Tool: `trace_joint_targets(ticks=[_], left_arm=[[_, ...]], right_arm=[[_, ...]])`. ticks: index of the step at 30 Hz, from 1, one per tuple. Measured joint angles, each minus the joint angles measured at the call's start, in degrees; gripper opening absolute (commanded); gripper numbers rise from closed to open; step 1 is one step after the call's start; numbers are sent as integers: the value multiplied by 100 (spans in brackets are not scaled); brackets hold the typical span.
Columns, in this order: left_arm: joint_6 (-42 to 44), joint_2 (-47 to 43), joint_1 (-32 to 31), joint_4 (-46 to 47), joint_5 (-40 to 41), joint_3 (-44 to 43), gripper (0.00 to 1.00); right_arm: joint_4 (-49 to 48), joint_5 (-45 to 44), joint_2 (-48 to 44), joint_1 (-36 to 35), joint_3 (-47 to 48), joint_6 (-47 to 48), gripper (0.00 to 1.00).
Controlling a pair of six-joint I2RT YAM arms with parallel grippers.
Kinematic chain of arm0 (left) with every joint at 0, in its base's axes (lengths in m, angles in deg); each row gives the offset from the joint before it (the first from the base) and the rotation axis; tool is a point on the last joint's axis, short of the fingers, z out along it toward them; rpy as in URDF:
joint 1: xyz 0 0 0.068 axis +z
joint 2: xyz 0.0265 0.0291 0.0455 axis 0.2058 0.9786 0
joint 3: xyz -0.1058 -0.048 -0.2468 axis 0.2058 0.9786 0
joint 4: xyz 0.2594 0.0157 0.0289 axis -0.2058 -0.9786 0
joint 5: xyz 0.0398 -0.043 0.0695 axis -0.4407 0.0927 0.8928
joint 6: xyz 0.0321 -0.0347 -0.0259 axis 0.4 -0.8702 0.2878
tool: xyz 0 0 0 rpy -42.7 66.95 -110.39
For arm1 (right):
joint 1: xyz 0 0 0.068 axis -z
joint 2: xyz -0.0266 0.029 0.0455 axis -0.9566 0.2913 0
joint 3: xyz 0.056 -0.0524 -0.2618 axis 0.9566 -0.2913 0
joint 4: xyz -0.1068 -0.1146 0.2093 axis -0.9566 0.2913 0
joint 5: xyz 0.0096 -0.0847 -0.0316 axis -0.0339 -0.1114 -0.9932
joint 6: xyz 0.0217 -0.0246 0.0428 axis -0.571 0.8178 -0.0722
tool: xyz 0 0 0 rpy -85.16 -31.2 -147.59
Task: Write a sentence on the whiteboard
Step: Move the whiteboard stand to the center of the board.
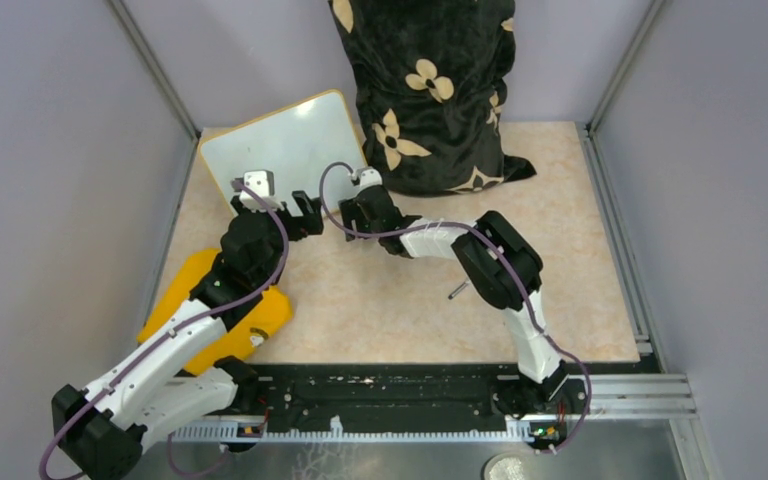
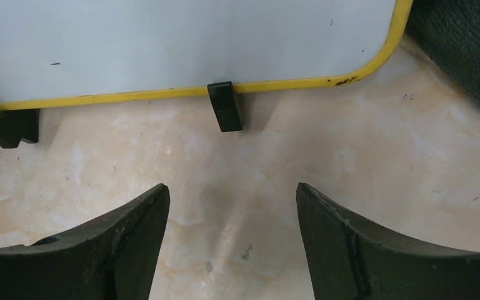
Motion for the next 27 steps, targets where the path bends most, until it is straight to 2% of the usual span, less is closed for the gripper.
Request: trace_joint_targets(ticks=[8,27], left_arm=[[0,0,0,0,31,0,99],[-2,39,0,0,24,0,99]], right_arm=[[105,68,461,138,614,-105,60],[249,111,1029,173,1327,-87,46]])
